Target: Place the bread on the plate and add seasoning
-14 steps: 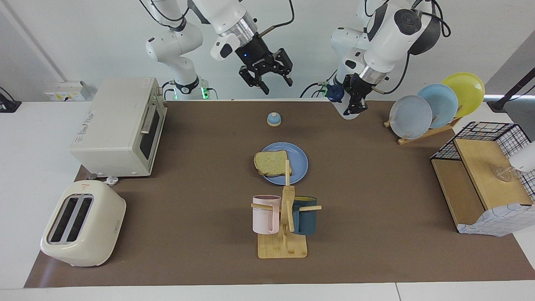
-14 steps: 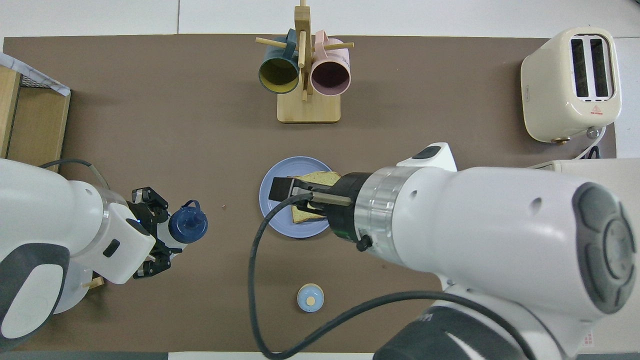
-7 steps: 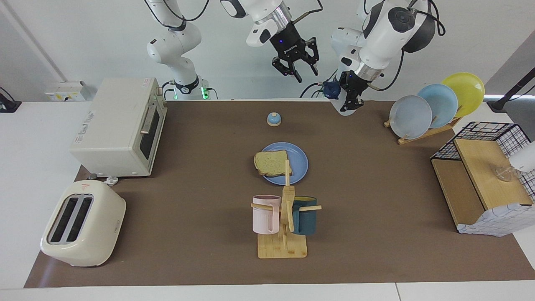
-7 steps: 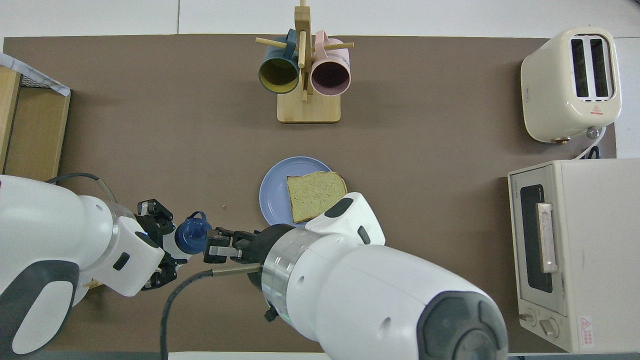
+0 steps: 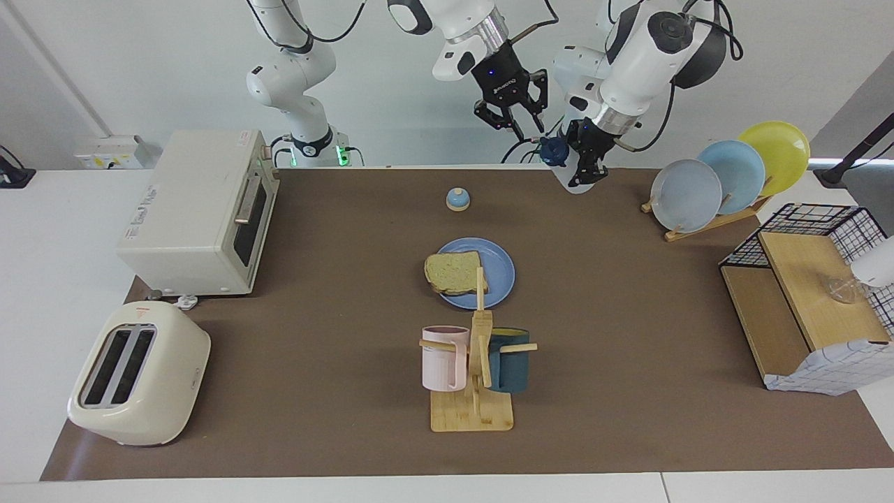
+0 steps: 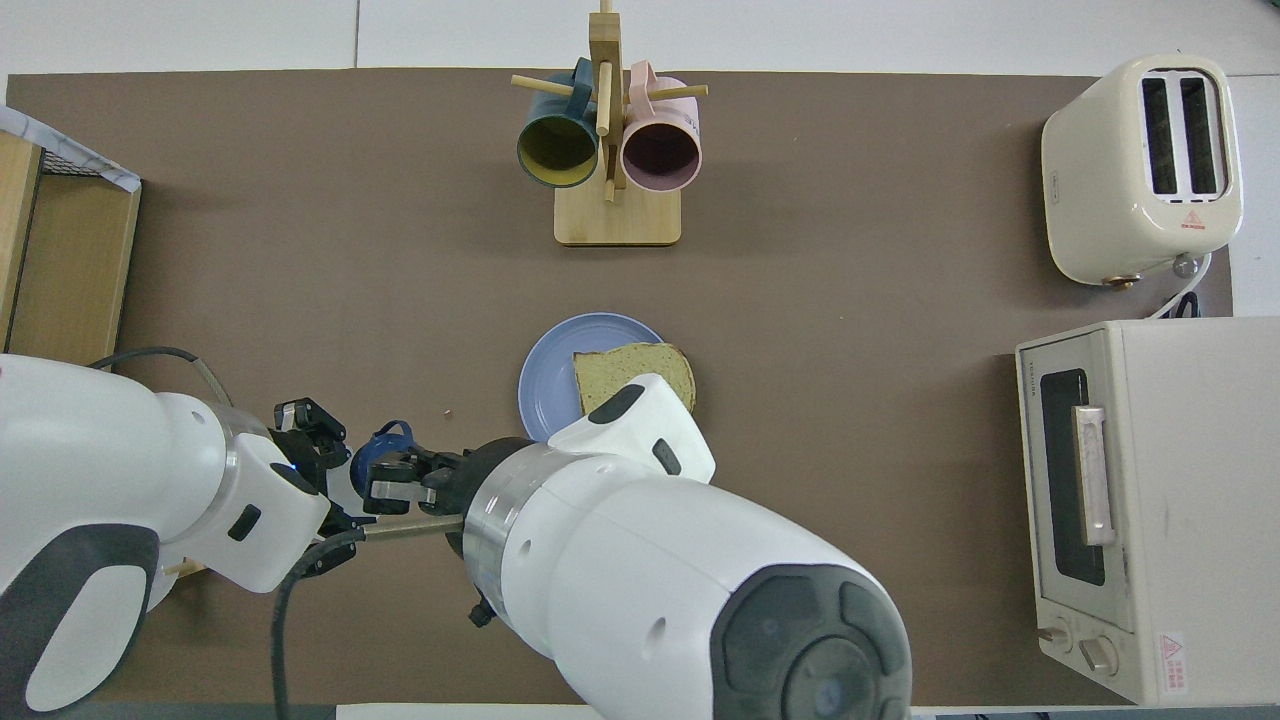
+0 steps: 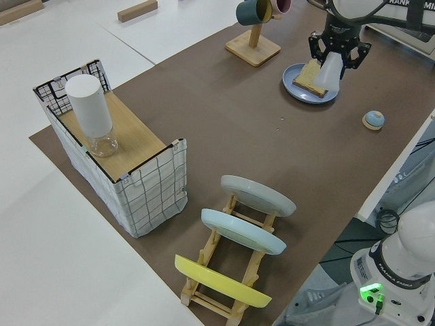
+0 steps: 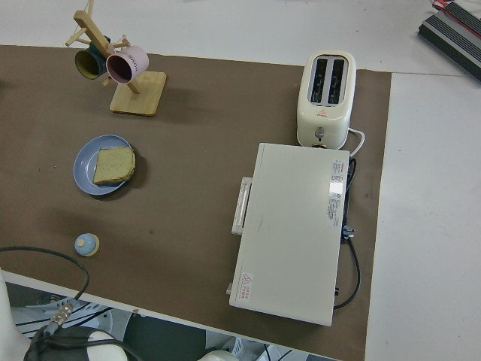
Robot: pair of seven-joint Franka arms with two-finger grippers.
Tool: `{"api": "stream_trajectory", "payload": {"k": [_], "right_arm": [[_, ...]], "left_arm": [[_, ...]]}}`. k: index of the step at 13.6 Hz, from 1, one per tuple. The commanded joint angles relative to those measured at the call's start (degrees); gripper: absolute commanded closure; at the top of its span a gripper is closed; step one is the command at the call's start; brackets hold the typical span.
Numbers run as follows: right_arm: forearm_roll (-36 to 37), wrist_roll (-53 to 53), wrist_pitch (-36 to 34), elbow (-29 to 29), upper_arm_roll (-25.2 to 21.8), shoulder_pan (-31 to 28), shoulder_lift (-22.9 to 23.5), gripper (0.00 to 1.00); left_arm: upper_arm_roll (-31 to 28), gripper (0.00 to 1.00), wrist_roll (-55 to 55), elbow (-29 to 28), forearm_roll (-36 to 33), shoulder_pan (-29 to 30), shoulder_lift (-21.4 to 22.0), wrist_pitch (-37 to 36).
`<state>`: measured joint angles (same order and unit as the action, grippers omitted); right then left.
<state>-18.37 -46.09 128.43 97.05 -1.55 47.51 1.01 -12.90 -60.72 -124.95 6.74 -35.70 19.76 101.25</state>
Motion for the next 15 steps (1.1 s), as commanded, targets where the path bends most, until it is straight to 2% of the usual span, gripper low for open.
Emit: {"api": "stream_trajectory", "payload": {"k": [1,2,4,15], "right_arm": [[1.23,-1.54,1.38,-4.03,0.06,-0.40,2.76,0.66],[1.23,-1.54,1.04,-5.62,0.06,-0.05,4.68,0.66],[1.23,-1.54,1.30,-6.17,0.06,0.04,5.49,0.66],[1.23,-1.54,-1.42,-6.87,-0.03,-0.75,5.06,0.68]], "left_arm": [[0.42,1.00,1.66,-2.05,-0.85,-0.16,2.22,1.49],[0.50,1.00,1.66,-2.05,-0.85,-0.16,2.22,1.49],[0.50,1.00,1.74,-2.05,-0.85,-0.16,2.22,1.93],[0.50,1.00,2.18,-2.14,-0.85,-0.08,2.22,2.28]]}}
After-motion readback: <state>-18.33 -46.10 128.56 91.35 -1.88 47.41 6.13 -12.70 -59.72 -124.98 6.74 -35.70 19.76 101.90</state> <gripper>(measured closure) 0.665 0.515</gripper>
